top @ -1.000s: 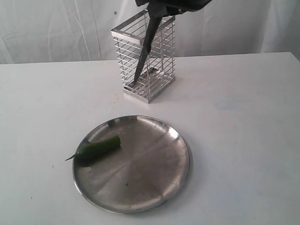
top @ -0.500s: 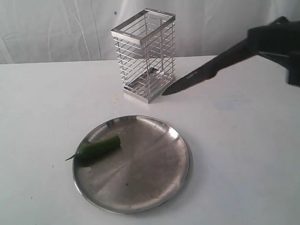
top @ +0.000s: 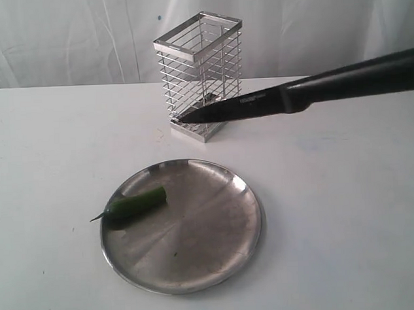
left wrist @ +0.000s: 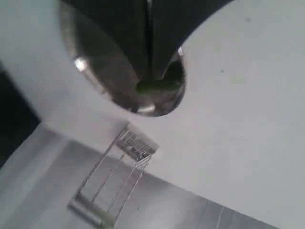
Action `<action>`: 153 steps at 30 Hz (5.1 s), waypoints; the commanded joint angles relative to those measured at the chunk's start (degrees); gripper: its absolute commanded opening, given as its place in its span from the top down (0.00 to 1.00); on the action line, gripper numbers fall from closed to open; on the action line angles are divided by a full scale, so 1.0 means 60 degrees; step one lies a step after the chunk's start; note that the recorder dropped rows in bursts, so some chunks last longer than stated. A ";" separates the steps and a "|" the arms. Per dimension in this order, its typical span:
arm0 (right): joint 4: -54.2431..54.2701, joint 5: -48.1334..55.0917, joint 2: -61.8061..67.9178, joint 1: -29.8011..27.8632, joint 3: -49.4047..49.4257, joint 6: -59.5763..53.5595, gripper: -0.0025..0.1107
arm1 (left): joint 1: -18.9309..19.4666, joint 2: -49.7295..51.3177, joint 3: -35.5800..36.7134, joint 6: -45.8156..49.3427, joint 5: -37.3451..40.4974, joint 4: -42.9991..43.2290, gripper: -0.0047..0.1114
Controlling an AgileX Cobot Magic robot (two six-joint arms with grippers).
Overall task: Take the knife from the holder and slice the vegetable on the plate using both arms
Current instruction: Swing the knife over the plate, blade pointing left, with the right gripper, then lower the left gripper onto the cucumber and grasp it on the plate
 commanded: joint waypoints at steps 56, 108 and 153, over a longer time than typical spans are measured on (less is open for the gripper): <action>0.8511 0.1690 0.7936 0.0007 -0.2611 -0.9808 0.98 | -0.0250 1.2527 -0.6847 1.6628 0.4263 -1.1089 0.79; 0.2626 0.0175 0.7460 0.0260 -0.0133 -0.3181 0.98 | -0.0290 1.2641 -0.7429 1.4384 0.5297 -0.4675 0.47; 0.2588 -0.0040 0.7462 0.0260 0.0040 -0.2868 0.98 | -0.2063 1.7532 -0.9077 1.3534 0.0417 -0.1623 0.61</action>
